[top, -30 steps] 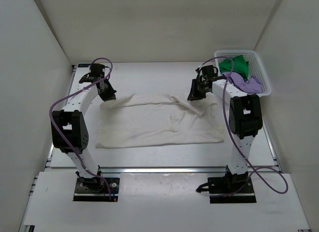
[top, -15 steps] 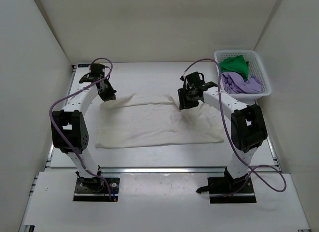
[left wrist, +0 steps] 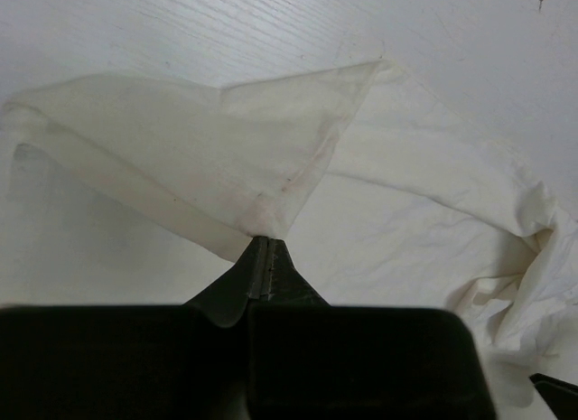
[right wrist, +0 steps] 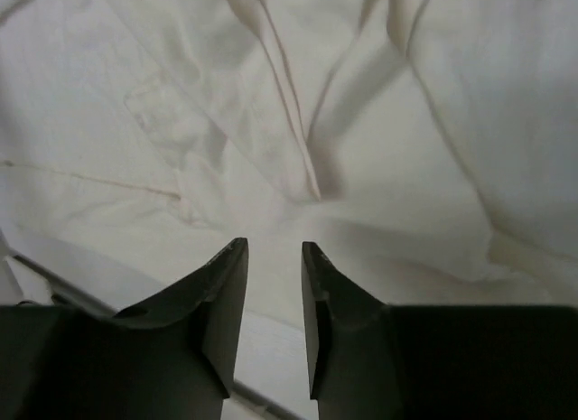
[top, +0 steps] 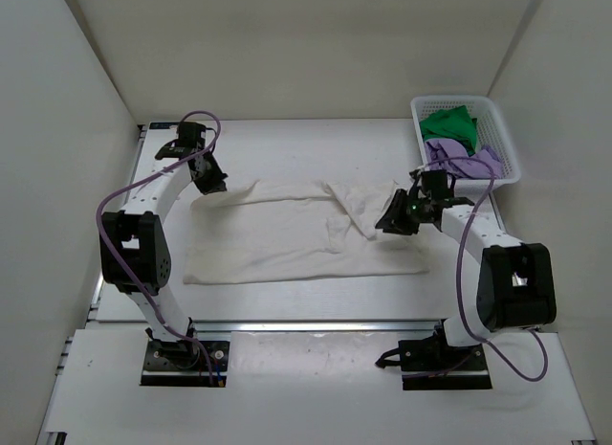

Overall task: Fold and stack the t-shirts
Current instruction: Grap the side of the flattened tshirt furthest away from the robot with both arms

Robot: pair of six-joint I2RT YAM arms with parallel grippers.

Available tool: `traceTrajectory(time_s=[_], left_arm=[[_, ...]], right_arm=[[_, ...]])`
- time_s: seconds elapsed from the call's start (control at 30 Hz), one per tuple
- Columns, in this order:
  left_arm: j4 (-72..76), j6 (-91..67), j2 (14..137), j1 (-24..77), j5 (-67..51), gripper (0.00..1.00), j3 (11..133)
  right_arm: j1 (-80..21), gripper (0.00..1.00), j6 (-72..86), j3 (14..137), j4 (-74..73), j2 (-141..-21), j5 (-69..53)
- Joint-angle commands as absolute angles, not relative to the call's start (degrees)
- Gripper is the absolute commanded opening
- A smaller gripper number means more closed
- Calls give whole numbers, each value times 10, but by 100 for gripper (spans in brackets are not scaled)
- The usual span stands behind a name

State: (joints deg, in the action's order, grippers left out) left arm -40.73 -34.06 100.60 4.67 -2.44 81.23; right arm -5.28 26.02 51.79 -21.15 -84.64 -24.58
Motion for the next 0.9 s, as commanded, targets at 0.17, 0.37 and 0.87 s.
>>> traceTrajectory(time_s=[0.17,0.37,0.87], left_arm=[[-405,-342,971,48,-33,0,822],[-412,-338,973,49,-28,0,827],[-408,-340,973,49,-35,0,828]], right_arm=[[-55,35,305,442,-96,-849,-329],[-57,35,302,439,-41,-888,-305],[-54,35,286,470,-45,-934,-264]])
